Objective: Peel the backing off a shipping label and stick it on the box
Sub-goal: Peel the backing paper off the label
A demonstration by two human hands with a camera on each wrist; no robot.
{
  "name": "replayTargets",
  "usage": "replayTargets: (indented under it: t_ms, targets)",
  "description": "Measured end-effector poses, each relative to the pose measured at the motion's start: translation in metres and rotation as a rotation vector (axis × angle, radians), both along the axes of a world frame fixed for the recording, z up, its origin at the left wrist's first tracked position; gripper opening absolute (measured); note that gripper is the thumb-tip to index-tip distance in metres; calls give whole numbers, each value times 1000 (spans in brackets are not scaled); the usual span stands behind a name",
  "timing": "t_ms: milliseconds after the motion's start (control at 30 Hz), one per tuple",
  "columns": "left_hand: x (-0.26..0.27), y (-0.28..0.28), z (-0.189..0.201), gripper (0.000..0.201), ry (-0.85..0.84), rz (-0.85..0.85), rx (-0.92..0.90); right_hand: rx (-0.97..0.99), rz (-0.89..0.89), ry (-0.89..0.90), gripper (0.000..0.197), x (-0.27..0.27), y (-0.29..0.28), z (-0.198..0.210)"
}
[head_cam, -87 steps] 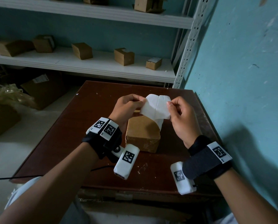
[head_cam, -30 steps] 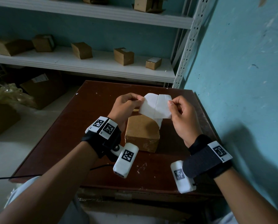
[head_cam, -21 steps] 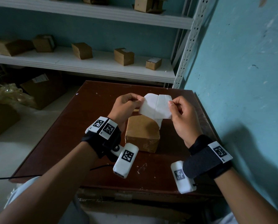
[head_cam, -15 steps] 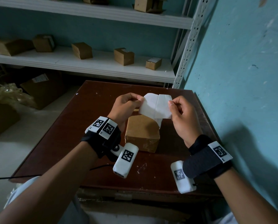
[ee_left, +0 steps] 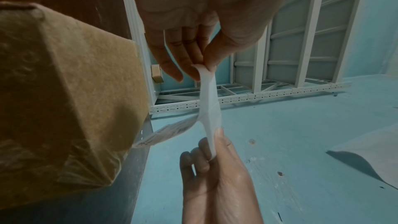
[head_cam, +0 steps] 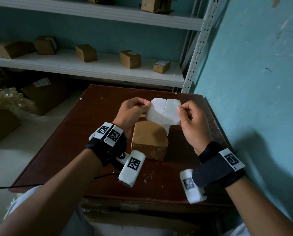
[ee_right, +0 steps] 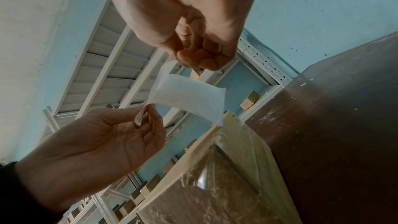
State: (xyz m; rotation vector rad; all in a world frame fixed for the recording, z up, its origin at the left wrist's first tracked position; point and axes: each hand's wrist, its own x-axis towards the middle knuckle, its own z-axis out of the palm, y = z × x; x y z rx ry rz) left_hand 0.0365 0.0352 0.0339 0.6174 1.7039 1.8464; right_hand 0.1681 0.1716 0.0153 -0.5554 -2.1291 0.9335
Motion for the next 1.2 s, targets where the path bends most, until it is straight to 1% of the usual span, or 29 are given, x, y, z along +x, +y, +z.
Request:
replayTargets:
  t_ms: [1200]
  targets:
    - [-3, 1, -3, 7, 7, 11, 10, -2, -22, -6, 20, 1, -1, 3]
